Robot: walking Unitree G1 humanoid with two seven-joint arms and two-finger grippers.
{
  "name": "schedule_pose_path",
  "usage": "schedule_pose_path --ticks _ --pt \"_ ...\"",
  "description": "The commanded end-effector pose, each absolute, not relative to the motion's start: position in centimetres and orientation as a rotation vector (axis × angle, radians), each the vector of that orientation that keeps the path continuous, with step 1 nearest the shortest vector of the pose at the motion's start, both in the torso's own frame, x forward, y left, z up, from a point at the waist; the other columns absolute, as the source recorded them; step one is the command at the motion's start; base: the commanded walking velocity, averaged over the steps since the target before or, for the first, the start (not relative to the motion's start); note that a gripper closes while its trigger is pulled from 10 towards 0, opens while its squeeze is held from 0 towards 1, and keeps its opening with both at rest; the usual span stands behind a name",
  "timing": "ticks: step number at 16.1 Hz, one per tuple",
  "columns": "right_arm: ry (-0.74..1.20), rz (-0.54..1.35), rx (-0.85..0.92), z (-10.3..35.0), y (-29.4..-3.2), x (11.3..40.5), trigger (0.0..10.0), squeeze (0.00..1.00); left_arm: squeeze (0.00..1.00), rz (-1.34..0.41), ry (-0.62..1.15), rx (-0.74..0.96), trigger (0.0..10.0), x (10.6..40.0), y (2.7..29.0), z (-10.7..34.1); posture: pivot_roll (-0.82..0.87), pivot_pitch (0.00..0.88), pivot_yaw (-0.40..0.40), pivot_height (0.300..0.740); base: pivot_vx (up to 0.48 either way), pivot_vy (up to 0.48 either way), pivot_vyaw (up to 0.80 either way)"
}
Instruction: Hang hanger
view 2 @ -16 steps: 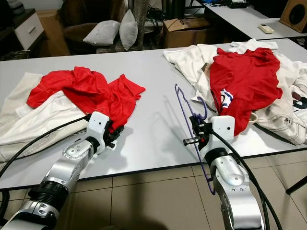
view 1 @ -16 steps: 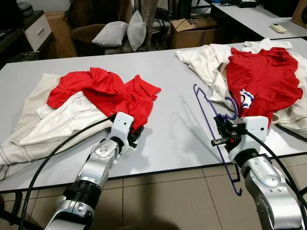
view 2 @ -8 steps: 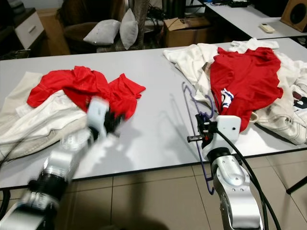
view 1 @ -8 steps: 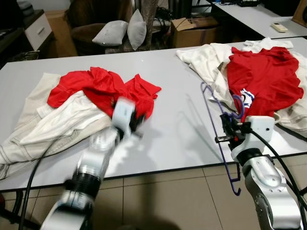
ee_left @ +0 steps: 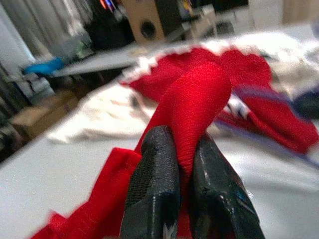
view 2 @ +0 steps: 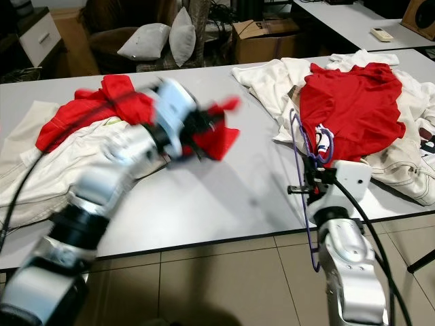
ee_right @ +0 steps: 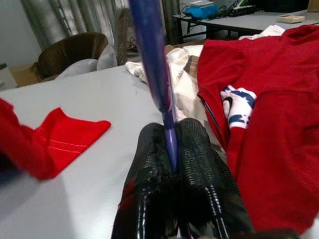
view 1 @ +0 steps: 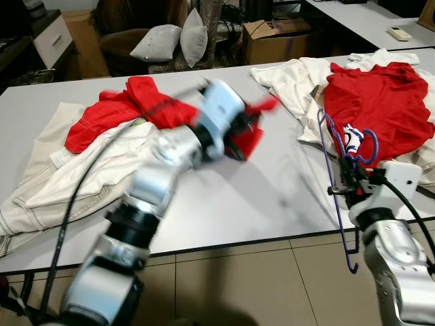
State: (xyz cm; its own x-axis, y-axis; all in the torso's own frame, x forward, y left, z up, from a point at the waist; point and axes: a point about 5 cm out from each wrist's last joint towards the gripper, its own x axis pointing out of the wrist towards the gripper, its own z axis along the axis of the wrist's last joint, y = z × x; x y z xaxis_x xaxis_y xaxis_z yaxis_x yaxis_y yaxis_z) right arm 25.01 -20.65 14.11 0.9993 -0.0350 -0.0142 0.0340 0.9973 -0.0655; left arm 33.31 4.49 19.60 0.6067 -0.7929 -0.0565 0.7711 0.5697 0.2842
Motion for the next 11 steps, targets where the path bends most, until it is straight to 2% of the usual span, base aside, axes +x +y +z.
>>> schedule_pose_path --ticks 1,2,3,7,11 --pt "0.037 -0.023 -0.053 13.6 -20.1 25.1 10.0 0.00 0.00 -0.927 0.032 0.324 10.0 32.9 4.2 16.8 0.00 0.000 0.103 0.740 0.000 0.000 0.00" --pt "0.037 -0.018 -0.048 13.5 -19.7 25.0 10.0 0.00 0.00 -0.956 0.116 0.346 10.0 32.2 4.0 14.6 0.00 0.000 0.103 0.740 0.000 0.000 0.00" --pt "0.037 -0.017 -0.047 13.5 -19.6 24.9 10.0 0.00 1.00 -1.003 0.182 0.344 10.0 31.4 4.0 13.2 -0.02 0.000 0.115 0.740 0.000 0.000 0.00" --pt "0.043 -0.036 -0.049 13.4 -20.3 24.4 10.0 0.00 1.00 -1.024 0.227 0.336 10.0 31.4 4.7 12.9 -0.03 0.000 0.115 0.740 0.000 0.000 0.00" --pt "0.034 -0.028 -0.055 13.8 -20.5 24.8 10.0 0.00 1.00 -1.021 0.248 0.315 10.0 31.8 7.3 13.3 -0.01 0.000 0.097 0.740 0.000 0.000 0.00"
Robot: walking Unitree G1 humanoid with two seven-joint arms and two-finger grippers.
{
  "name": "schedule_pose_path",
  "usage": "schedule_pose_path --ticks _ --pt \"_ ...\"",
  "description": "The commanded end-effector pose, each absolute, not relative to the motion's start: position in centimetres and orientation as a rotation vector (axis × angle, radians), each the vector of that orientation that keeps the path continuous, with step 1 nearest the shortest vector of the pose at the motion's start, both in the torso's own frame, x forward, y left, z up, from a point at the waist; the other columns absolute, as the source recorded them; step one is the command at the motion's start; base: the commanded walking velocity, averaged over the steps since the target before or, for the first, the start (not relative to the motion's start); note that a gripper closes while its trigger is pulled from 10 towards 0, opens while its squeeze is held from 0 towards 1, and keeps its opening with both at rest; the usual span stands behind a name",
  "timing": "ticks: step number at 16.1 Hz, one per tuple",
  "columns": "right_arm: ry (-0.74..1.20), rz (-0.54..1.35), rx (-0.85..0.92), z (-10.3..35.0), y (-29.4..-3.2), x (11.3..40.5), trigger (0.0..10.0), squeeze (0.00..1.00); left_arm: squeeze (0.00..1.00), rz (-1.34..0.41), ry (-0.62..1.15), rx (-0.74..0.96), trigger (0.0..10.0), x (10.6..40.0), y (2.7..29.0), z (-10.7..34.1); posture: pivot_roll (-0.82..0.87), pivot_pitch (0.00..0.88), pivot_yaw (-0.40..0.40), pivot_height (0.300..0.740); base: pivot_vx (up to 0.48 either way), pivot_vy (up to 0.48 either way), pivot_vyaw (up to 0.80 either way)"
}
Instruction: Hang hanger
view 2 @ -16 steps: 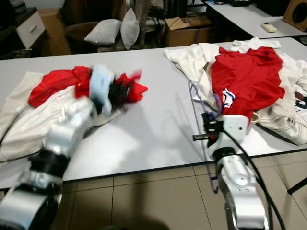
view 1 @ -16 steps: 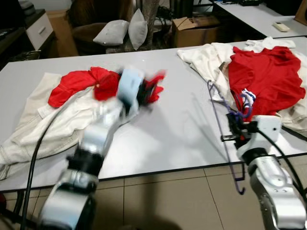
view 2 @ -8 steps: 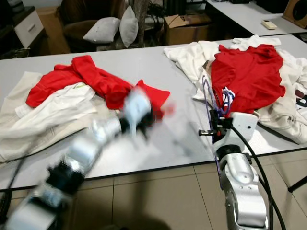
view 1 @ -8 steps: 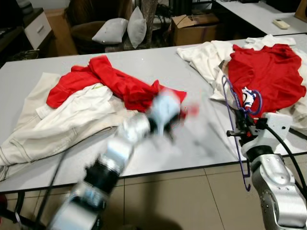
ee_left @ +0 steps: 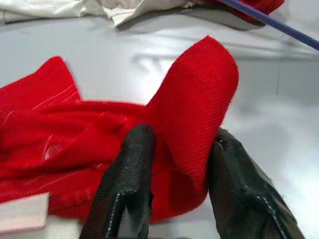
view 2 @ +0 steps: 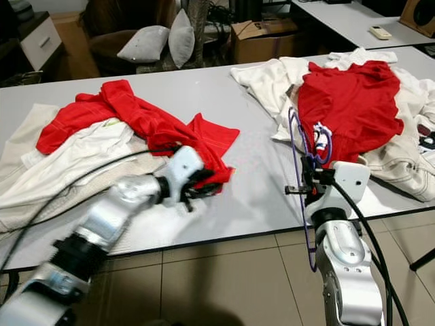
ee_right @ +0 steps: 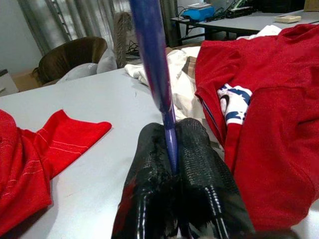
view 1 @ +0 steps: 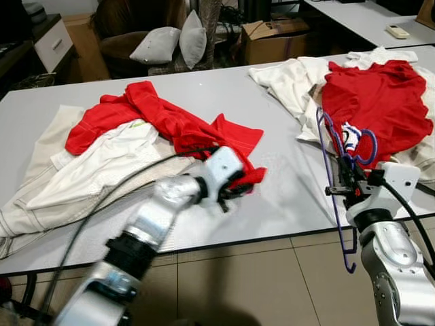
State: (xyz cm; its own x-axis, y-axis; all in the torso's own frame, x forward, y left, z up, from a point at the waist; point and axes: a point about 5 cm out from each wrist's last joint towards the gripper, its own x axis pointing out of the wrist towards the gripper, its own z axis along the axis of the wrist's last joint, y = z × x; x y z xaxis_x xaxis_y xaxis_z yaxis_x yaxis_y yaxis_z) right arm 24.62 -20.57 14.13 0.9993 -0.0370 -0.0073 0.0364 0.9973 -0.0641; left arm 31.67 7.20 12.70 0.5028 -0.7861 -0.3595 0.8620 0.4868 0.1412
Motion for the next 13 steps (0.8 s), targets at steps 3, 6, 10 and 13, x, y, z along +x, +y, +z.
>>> schedule_pose_path --ticks 3,6,10,13 --pt "0.031 -0.021 -0.048 13.8 -20.3 25.0 10.0 0.00 1.00 -0.959 0.263 0.265 10.0 32.1 9.7 13.5 0.00 0.000 0.092 0.740 0.000 0.000 0.00" --pt "0.026 -0.010 -0.046 13.9 -20.2 24.9 10.0 0.00 1.00 -0.792 0.264 0.245 10.0 33.5 13.6 13.8 -0.01 0.000 0.098 0.740 0.000 0.000 0.00" --pt "0.018 -0.034 -0.059 14.3 -21.1 24.6 10.0 0.00 0.00 -0.700 0.308 0.381 10.0 34.7 15.7 12.8 -0.05 0.000 0.115 0.740 0.000 0.000 0.00" --pt "0.016 -0.041 -0.066 14.4 -21.5 24.6 10.0 0.00 0.00 -0.803 0.287 0.165 10.0 34.6 12.9 13.4 -0.04 0.000 0.111 0.740 0.000 0.000 0.00"
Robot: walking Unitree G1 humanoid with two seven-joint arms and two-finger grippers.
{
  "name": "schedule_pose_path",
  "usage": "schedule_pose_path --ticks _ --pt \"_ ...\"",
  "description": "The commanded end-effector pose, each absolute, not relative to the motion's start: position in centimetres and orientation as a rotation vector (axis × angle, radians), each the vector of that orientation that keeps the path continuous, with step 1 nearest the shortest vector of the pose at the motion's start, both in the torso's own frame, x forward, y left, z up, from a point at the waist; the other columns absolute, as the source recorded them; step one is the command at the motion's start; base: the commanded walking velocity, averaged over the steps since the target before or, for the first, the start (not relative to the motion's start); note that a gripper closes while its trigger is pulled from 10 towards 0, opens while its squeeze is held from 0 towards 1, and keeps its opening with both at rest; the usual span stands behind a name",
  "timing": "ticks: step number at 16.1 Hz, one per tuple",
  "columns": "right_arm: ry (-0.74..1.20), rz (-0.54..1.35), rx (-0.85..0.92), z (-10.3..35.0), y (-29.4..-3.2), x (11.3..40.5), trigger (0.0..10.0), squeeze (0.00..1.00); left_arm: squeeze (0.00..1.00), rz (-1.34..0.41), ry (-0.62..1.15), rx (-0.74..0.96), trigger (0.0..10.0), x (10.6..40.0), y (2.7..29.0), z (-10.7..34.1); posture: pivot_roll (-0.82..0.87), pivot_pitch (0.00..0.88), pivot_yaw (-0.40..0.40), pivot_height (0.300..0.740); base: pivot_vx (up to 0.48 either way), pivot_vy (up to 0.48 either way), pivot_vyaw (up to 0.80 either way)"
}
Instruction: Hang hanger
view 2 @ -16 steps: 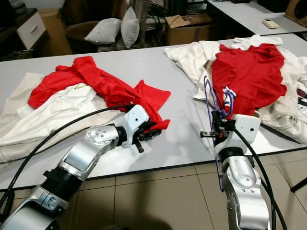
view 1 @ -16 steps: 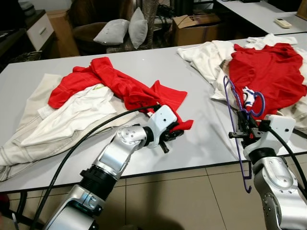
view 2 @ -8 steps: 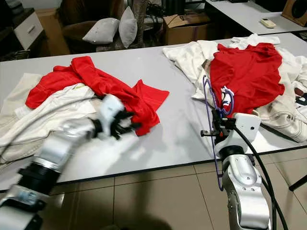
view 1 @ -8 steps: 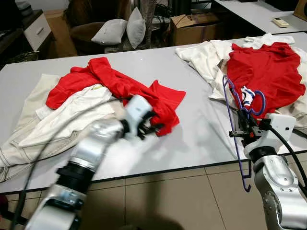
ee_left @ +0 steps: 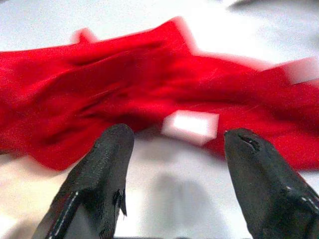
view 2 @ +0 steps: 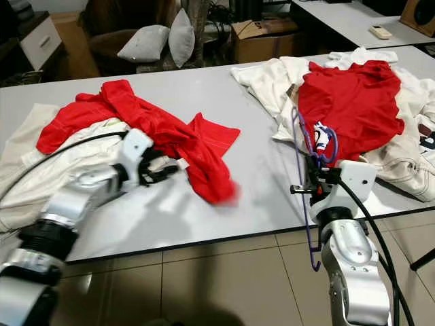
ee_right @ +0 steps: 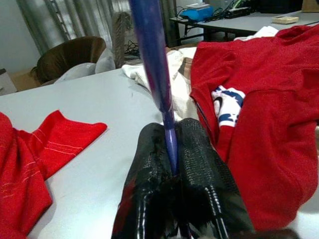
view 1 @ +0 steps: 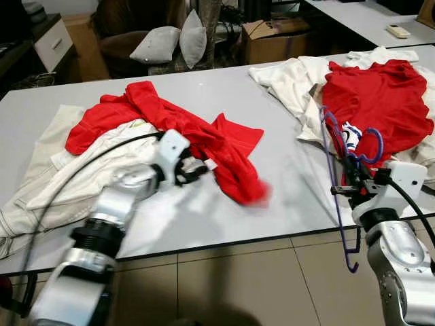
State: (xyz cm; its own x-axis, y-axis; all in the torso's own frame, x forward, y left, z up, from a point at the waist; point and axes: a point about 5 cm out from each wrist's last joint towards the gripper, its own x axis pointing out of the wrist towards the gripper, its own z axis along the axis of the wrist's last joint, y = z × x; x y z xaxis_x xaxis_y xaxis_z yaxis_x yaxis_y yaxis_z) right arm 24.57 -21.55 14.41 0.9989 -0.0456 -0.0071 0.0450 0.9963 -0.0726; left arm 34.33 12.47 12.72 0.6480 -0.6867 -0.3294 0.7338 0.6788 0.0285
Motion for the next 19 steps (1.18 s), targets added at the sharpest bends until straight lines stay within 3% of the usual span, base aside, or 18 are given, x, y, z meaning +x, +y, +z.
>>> schedule_pose_path --ticks 1,3,5,7,8,12,14,15,17,19 --pt "0.016 -0.039 -0.065 14.4 -21.5 24.7 10.0 0.00 0.00 -0.885 0.301 0.143 10.0 34.0 11.4 13.2 -0.04 0.000 0.108 0.740 0.000 0.000 0.00" --pt "0.012 -0.017 -0.064 14.5 -20.9 25.0 10.0 0.00 0.00 -0.966 0.399 0.199 10.0 32.9 8.2 11.1 -0.04 0.000 0.105 0.740 0.000 0.000 0.00" --pt "0.010 -0.007 -0.069 14.6 -20.8 25.1 10.0 0.00 0.00 -1.019 0.375 0.142 10.0 32.3 4.7 11.2 -0.05 0.000 0.104 0.740 0.000 0.000 0.00" --pt "0.005 -0.007 -0.071 14.8 -21.0 25.1 10.0 0.00 0.00 -1.057 0.186 0.008 10.0 32.4 2.0 13.7 -0.06 0.000 0.108 0.740 0.000 0.000 0.00" --pt "-0.004 0.012 -0.073 15.0 -20.9 25.1 10.0 0.00 0.00 -1.002 0.100 -0.033 10.0 33.2 2.3 15.1 -0.06 0.000 0.112 0.740 0.000 0.000 0.00" --pt "-0.020 0.275 -0.051 16.3 -19.4 25.2 10.0 0.00 0.00 -0.903 -0.008 -0.102 10.0 34.6 7.0 17.8 -0.04 0.000 0.101 0.740 0.000 0.000 0.00" --pt "-0.019 0.356 -0.040 17.1 -19.5 25.1 10.0 0.00 0.00 -0.881 -0.008 -0.037 10.0 34.6 8.7 17.7 -0.03 0.000 0.092 0.740 0.000 0.000 0.00" --pt "-0.020 0.552 -0.034 18.7 -19.4 24.1 10.0 0.00 0.00 -0.722 0.114 0.229 10.0 35.3 12.7 15.6 -0.03 0.000 0.085 0.740 0.000 0.000 0.00" --pt "0.037 0.780 -0.035 19.5 -18.8 22.4 10.0 0.00 0.00 -0.636 0.194 0.357 10.0 35.1 15.9 14.4 -0.03 0.000 0.077 0.740 0.000 0.000 0.00" --pt "0.169 0.900 -0.082 18.5 -18.8 21.1 10.0 0.00 0.00 -0.607 0.242 0.422 10.0 34.6 17.3 13.7 -0.03 0.000 0.065 0.740 0.000 0.000 0.00"
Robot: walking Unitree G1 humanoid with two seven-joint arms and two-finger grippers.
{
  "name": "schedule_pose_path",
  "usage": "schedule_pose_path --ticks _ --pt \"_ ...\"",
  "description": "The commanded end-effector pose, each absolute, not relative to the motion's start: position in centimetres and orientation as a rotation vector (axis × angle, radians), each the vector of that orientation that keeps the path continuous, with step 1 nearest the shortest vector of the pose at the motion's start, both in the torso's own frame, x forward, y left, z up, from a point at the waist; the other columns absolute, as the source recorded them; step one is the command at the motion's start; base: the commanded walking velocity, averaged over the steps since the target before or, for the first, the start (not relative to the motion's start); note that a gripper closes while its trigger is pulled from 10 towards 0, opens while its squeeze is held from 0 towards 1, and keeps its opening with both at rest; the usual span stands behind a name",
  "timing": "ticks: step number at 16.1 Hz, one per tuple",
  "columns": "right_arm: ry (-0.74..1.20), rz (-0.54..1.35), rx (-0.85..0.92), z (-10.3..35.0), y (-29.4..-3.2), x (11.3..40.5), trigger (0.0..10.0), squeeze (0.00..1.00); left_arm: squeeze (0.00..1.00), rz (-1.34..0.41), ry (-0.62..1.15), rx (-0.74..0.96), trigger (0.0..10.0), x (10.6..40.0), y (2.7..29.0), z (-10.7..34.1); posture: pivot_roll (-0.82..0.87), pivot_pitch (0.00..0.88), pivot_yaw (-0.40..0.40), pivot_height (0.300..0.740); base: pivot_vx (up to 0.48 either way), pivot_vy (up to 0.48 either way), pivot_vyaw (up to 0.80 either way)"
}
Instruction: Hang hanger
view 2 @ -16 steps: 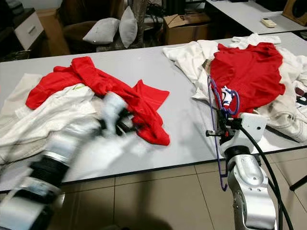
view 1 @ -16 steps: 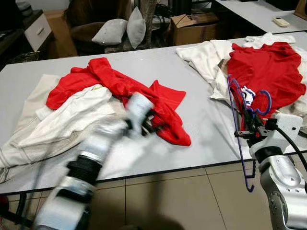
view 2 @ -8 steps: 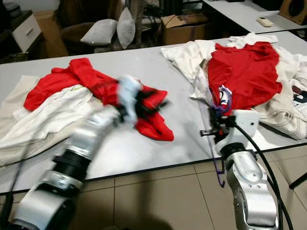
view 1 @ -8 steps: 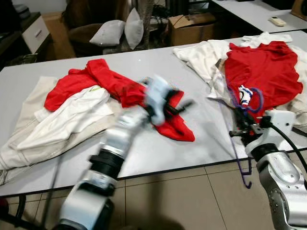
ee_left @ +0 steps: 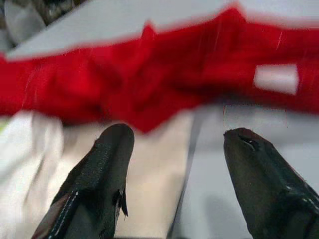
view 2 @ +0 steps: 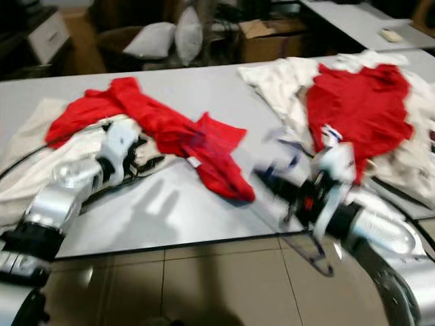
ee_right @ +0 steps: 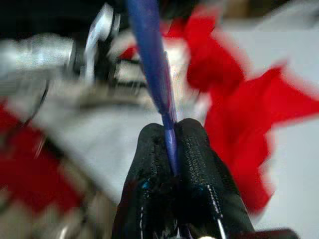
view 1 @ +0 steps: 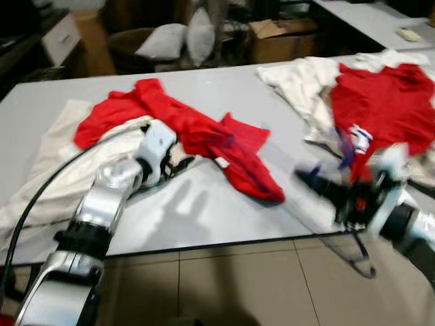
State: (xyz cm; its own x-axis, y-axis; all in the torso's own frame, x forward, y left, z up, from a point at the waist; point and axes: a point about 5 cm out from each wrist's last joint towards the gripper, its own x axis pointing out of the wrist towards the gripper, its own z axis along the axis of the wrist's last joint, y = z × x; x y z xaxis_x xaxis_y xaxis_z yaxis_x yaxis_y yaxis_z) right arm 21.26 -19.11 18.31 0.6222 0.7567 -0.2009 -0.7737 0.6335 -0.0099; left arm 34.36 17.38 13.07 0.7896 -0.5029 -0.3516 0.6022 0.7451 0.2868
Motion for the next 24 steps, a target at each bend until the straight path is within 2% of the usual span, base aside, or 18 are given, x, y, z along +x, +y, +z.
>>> schedule_pose_path --ticks 1,2,4,10,13,16,19,21,24 --pt "0.275 0.895 -0.127 17.3 -19.3 20.9 10.0 0.00 0.00 -0.612 0.268 0.454 10.0 34.1 17.8 13.2 -0.03 0.000 0.065 0.740 0.000 0.000 0.00" --pt "0.320 0.876 -0.142 16.8 -19.6 21.0 10.0 0.00 0.00 -0.615 0.275 0.465 10.0 34.0 17.9 13.0 -0.03 0.000 0.060 0.740 0.000 0.000 0.00" --pt "0.443 0.721 -0.217 15.5 -21.6 21.8 10.0 0.00 0.00 -0.621 0.272 0.475 10.0 33.8 17.5 12.5 -0.02 0.000 0.056 0.740 0.000 0.000 0.00" --pt "0.389 0.414 -0.271 16.4 -24.9 23.2 10.0 0.00 0.00 -0.675 0.237 0.398 10.0 34.5 13.8 11.8 -0.04 0.000 0.082 0.740 0.000 0.000 0.00" --pt "0.321 0.461 -0.214 17.1 -23.8 22.3 10.0 0.00 0.00 -0.542 0.210 0.312 10.0 36.5 12.6 12.1 -0.08 0.000 0.116 0.740 0.000 0.000 0.00" --pt "0.310 0.497 -0.181 17.0 -22.4 21.2 10.0 0.00 0.00 -0.520 0.199 0.213 10.0 37.7 11.2 12.6 -0.13 0.000 0.140 0.740 0.000 0.000 0.00" --pt "0.263 0.541 -0.131 17.2 -20.5 20.2 10.0 0.00 0.00 -0.392 0.191 0.225 10.0 38.6 11.3 13.0 -0.18 0.007 0.147 0.740 0.000 0.000 0.00" --pt "0.212 0.501 -0.102 17.3 -19.9 19.7 10.0 0.00 0.00 -0.341 0.193 0.249 10.0 38.8 11.7 13.0 -0.21 0.029 0.145 0.740 0.000 0.000 0.00" --pt "0.151 0.373 -0.040 17.2 -20.2 18.2 10.0 0.00 0.00 -0.290 0.228 0.246 10.0 38.5 12.0 11.9 -0.27 0.057 0.143 0.740 0.000 0.000 0.00"
